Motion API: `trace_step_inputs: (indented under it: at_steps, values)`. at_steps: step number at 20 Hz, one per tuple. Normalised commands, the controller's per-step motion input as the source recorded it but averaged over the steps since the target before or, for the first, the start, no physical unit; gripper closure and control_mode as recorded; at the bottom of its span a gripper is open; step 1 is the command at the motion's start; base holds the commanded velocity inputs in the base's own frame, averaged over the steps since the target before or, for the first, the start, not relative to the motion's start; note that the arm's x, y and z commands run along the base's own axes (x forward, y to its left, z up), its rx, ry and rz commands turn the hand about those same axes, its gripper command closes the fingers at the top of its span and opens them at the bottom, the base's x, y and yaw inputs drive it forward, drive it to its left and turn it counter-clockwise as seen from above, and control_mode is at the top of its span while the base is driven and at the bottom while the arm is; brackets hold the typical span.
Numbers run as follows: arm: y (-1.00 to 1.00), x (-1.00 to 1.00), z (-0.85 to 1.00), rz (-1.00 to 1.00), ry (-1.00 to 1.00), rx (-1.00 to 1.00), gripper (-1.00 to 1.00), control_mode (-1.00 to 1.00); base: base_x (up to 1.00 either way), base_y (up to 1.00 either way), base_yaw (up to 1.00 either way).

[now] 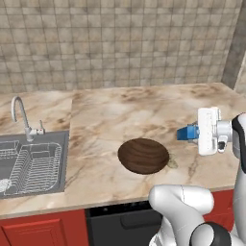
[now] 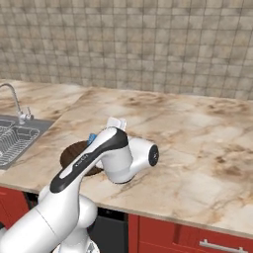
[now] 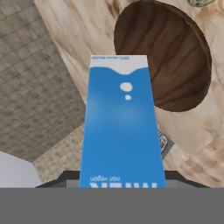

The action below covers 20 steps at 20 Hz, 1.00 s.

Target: Gather the eggs and milk located in the vicinity of the sink area and place them right next to the bowl.

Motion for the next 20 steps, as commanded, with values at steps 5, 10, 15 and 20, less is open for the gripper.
trace_step_inputs:
  at_steps: [5,10,15,20]
  values:
    - [0.0,0.0,0.0,0.0,0.0,0.0,1.0,1.0,0.72,-0.04,0.14]
    - [0.0,0.0,0.0,0.0,0.0,0.0,1.0,1.0,0.7,-0.07,0.17]
    - [0.0,0.0,0.0,0.0,0.0,0.0,1.0,1.0,0.72,0.0,0.23]
    - [0.0,0.0,0.0,0.0,0.0,0.0,1.0,1.0,0.7,0.0,0.21]
